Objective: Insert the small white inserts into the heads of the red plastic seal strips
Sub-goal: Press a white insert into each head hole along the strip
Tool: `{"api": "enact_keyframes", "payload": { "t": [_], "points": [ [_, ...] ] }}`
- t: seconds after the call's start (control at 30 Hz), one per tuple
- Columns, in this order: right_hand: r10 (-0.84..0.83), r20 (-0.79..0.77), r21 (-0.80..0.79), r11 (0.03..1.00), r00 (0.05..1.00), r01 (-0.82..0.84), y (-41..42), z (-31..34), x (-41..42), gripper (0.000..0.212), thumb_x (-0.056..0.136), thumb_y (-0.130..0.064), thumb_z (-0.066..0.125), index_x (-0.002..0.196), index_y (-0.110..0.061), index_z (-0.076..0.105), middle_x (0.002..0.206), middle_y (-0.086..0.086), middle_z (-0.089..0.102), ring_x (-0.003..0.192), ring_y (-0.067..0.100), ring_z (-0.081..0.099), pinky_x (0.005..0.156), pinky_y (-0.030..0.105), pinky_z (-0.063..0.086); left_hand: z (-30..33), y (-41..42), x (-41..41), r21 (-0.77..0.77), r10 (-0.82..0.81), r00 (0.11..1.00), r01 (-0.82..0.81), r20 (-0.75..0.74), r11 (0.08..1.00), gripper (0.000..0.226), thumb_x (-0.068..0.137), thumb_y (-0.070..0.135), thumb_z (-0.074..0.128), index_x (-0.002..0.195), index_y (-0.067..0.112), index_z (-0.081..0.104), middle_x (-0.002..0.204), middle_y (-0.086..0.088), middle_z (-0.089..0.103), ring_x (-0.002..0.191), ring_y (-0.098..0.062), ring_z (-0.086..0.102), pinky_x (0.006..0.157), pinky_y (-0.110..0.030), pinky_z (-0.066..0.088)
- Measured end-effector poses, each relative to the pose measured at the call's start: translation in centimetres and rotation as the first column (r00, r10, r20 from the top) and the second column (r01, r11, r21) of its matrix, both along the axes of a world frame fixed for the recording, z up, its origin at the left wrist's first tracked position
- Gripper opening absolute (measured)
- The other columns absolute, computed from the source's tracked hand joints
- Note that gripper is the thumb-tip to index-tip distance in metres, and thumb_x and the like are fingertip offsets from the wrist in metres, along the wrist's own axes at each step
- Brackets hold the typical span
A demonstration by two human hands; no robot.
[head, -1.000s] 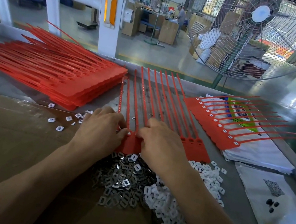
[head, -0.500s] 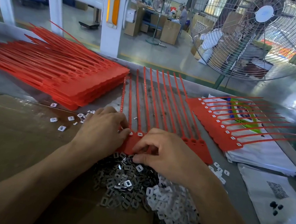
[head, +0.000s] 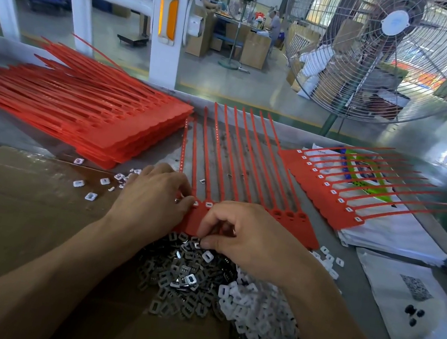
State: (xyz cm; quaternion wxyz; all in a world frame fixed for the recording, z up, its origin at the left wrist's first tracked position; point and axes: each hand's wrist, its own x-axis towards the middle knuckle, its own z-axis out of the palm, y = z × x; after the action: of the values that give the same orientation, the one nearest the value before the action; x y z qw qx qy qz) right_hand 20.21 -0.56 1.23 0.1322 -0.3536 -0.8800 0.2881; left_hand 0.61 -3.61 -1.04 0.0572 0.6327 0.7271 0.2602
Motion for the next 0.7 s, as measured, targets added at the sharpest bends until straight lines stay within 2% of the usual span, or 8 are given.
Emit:
{"api": "enact_keyframes", "payload": {
  "t": [0.13, 0.2, 0.3, 0.37, 0.5, 0.63, 0.7],
  "points": [
    [-0.07, -0.133, -0.065, 0.996, 0.989, 0.062, 0.3, -0.1, 0.4, 0.014, 0.093, -0.022, 0.076, 0.093, -0.036, 0.075, 0.087, -0.025, 0.071, 0.081, -0.005, 0.066, 0.07, 0.01, 0.048, 0.0, 0.0, 0.0, -0.003, -0.001, 1.0, 0.001, 0.0, 1.0, 0.018, 0.092, 0.046, 0.062, 0.103, 0.033, 0.069, 0.109, 0.006, 0.056, 0.113, -0.019, 0.051, 0.102, -0.044, 0.04],
    [-0.223, -0.234, -0.043, 0.975, 0.946, 0.219, 0.9, -0.4, 0.6, 0.014, 0.094, -0.023, 0.075, 0.092, -0.037, 0.076, 0.089, -0.025, 0.072, 0.084, -0.007, 0.067, 0.072, 0.009, 0.046, 0.0, 0.0, 0.1, -0.005, 0.0, 1.0, 0.0, 0.004, 1.0, 0.018, 0.093, 0.046, 0.062, 0.104, 0.033, 0.069, 0.111, 0.006, 0.056, 0.114, -0.019, 0.05, 0.103, -0.044, 0.04],
    [-0.456, -0.361, -0.085, 0.885, 0.813, 0.459, 2.0, -1.1, 0.8, 0.012, 0.094, -0.02, 0.075, 0.09, -0.031, 0.077, 0.082, -0.021, 0.072, 0.082, -0.013, 0.064, 0.068, 0.0, 0.042, 0.1, 0.1, 0.1, -0.017, -0.001, 1.0, 0.001, 0.001, 1.0, 0.02, 0.093, 0.047, 0.061, 0.106, 0.034, 0.069, 0.114, 0.006, 0.057, 0.116, -0.019, 0.049, 0.105, -0.044, 0.039],
    [-0.52, -0.366, -0.114, 0.849, 0.772, 0.517, 2.5, -1.4, 0.8, 0.012, 0.094, -0.018, 0.074, 0.089, -0.028, 0.077, 0.082, -0.017, 0.072, 0.08, -0.015, 0.062, 0.064, -0.002, 0.04, 0.1, 0.1, 0.1, -0.017, -0.002, 1.0, 0.002, 0.0, 1.0, 0.02, 0.093, 0.047, 0.061, 0.106, 0.034, 0.069, 0.114, 0.006, 0.057, 0.116, -0.019, 0.049, 0.105, -0.044, 0.039],
    [-0.55, -0.336, -0.136, 0.831, 0.764, 0.539, 2.9, -1.8, 0.2, 0.015, 0.096, -0.017, 0.072, 0.087, -0.028, 0.075, 0.081, -0.015, 0.07, 0.076, -0.013, 0.062, 0.058, 0.0, 0.041, 0.1, 0.1, 0.1, -0.02, -0.001, 1.0, 0.001, -0.005, 1.0, 0.02, 0.093, 0.047, 0.061, 0.107, 0.034, 0.069, 0.114, 0.006, 0.057, 0.116, -0.019, 0.05, 0.105, -0.044, 0.039],
    [-0.534, -0.287, -0.1, 0.842, 0.795, 0.53, 3.1, -2.0, -0.8, 0.01, 0.097, -0.019, 0.071, 0.094, -0.027, 0.076, 0.087, -0.02, 0.067, 0.076, -0.018, 0.06, 0.06, -0.003, 0.039, 0.1, 0.1, 0.2, -0.021, -0.002, 1.0, 0.002, -0.006, 1.0, 0.02, 0.093, 0.047, 0.061, 0.107, 0.035, 0.069, 0.115, 0.006, 0.057, 0.116, -0.018, 0.049, 0.105, -0.044, 0.039],
    [-0.527, -0.246, -0.086, 0.848, 0.813, 0.523, 3.2, -2.0, -1.2, 0.008, 0.097, -0.021, 0.071, 0.098, -0.027, 0.076, 0.092, -0.02, 0.068, 0.078, -0.013, 0.06, 0.06, 0.003, 0.041, 0.1, 0.1, 0.2, -0.019, -0.003, 1.0, 0.003, -0.008, 1.0, 0.02, 0.093, 0.047, 0.061, 0.107, 0.034, 0.069, 0.115, 0.006, 0.057, 0.116, -0.019, 0.049, 0.104, -0.044, 0.039]
  ]
}}
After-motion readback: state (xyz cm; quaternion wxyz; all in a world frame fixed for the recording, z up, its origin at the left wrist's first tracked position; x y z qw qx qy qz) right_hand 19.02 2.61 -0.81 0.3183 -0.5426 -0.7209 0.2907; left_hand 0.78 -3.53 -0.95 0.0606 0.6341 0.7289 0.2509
